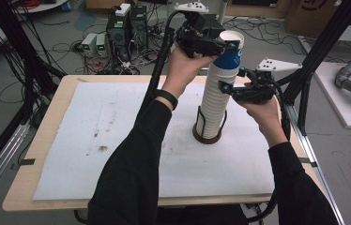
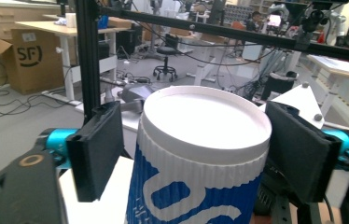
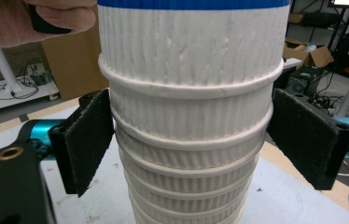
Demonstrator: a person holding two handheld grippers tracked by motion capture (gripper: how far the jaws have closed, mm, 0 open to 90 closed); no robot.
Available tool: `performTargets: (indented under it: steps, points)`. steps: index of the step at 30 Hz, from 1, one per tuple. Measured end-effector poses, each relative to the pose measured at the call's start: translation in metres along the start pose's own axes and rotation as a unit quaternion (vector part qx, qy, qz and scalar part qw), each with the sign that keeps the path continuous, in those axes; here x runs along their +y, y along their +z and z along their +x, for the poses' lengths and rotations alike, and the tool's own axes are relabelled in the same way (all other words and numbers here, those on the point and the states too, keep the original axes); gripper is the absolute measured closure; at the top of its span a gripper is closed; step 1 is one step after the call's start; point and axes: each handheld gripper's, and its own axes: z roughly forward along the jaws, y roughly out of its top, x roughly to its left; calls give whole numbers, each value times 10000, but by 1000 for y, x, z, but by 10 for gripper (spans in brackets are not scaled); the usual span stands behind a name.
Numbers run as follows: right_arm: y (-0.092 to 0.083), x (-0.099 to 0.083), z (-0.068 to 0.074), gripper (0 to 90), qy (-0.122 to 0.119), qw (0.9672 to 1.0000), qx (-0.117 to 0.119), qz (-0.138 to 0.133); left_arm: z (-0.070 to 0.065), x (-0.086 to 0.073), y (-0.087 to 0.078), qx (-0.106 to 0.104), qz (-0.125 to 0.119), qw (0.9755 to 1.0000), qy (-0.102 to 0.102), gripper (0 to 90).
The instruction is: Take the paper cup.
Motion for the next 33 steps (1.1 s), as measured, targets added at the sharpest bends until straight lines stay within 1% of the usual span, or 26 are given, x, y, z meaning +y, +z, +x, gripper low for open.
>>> performTargets:
  steps: [1,2,7,12,16,18,20,21,22,23,25,26,27,30,31,33]
  points:
    - [0,0,0,152,8,10000,-3,-2,0,0,0,-23,-20,10000,-12,266]
    - [0,0,0,153,8,10000,-6,-8,-1,0,0,-14,-18,10000,47,289]
    - [0,0,0,153,-5,10000,-10,-2,-3,3,0,16,-7,9999,126,294]
    - [0,0,1,152,-17,10000,-16,5,-6,9,-3,54,-117,9997,197,297]
    - [0,0,2,153,3,10000,-21,4,-9,16,-5,89,-230,9993,270,298]
    - [0,0,2,152,-4,10000,-27,5,-9,21,-6,71,-282,9992,279,298]
    - [0,0,2,153,-9,10000,-31,5,-11,28,-7,93,-377,9987,329,298]
    - [0,0,2,153,-9,10000,-31,5,-11,28,-7,93,-377,9987,329,298]
    - [-1,0,1,152,-23,10000,-35,3,-12,33,-9,104,-426,9984,344,298]
    - [-1,0,1,152,-23,10000,-35,3,-12,33,-9,104,-426,9984,344,298]
    - [-1,0,1,153,-15,10000,-32,2,-13,38,-11,94,-499,9980,369,298]
    - [-1,0,1,152,-18,10000,-31,2,-15,42,-14,80,-579,9976,363,298]
    - [-1,0,1,152,-18,10000,-31,2,-15,42,-14,80,-579,9976,363,298]
    - [-1,0,1,152,-20,10000,-32,7,-18,52,-20,114,-680,9967,434,298]
    - [-1,0,1,152,-20,10000,-32,7,-18,52,-20,114,-680,9967,434,298]
    - [-1,0,1,152,-18,10000,-28,1,-20,56,-25,116,-766,9960,457,298]
